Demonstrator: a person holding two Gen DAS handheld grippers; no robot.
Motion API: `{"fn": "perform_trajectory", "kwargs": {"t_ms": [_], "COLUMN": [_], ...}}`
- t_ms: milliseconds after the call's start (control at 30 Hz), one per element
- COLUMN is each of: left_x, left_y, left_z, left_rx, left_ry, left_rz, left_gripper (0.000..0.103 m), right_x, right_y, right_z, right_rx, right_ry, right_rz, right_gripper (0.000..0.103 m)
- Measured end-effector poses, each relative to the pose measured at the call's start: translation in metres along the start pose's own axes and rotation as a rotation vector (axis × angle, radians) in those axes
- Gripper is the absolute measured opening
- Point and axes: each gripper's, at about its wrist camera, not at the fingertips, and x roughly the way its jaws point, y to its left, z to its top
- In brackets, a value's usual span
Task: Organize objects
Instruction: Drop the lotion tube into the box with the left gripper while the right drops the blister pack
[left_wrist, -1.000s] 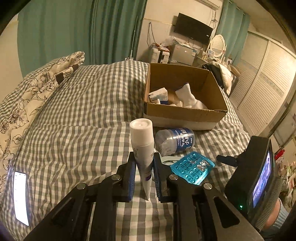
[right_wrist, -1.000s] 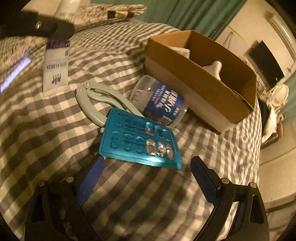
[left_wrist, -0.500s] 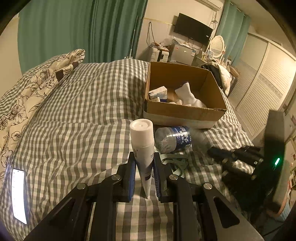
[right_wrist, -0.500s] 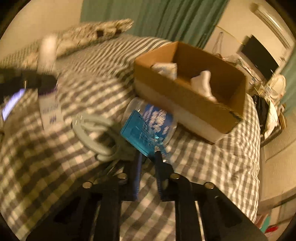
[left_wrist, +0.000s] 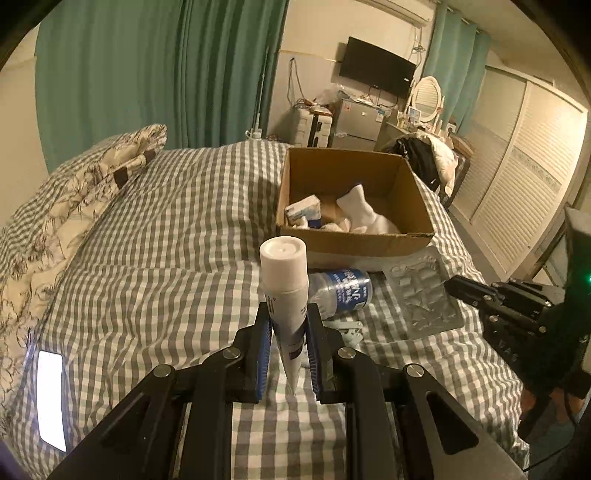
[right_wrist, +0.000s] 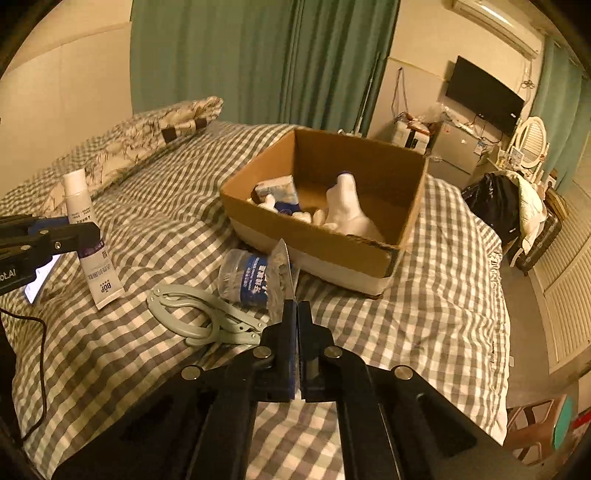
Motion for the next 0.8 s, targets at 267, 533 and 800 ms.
{"fn": "perform_trajectory", "kwargs": {"t_ms": [267, 533, 800], "left_x": [0.002, 0.035, 0.110], "left_y": [-0.027, -0.052, -0.062], "left_z": [0.048, 0.112, 0.154], "left_rx": [0.084, 0.137, 0.145], "left_ry": [-0.061, -0.090, -0.041], "left_rz": [-0.009, -0.020, -0.010], "left_gripper": [0.018, 0.018, 0.018], "right_x": [-0.042, -0.051, 0.003], "right_y": [-0.032, -0.062, -0.072], "right_z": [0.032, 0.091, 0.139], "right_rx": [0.038, 0.035, 0.019], "right_ry": [-0.121, -0.210, -0.189], "right_rz": [-0.042, -0.092, -0.113], "right_gripper": [0.001, 0.001, 0.000]}}
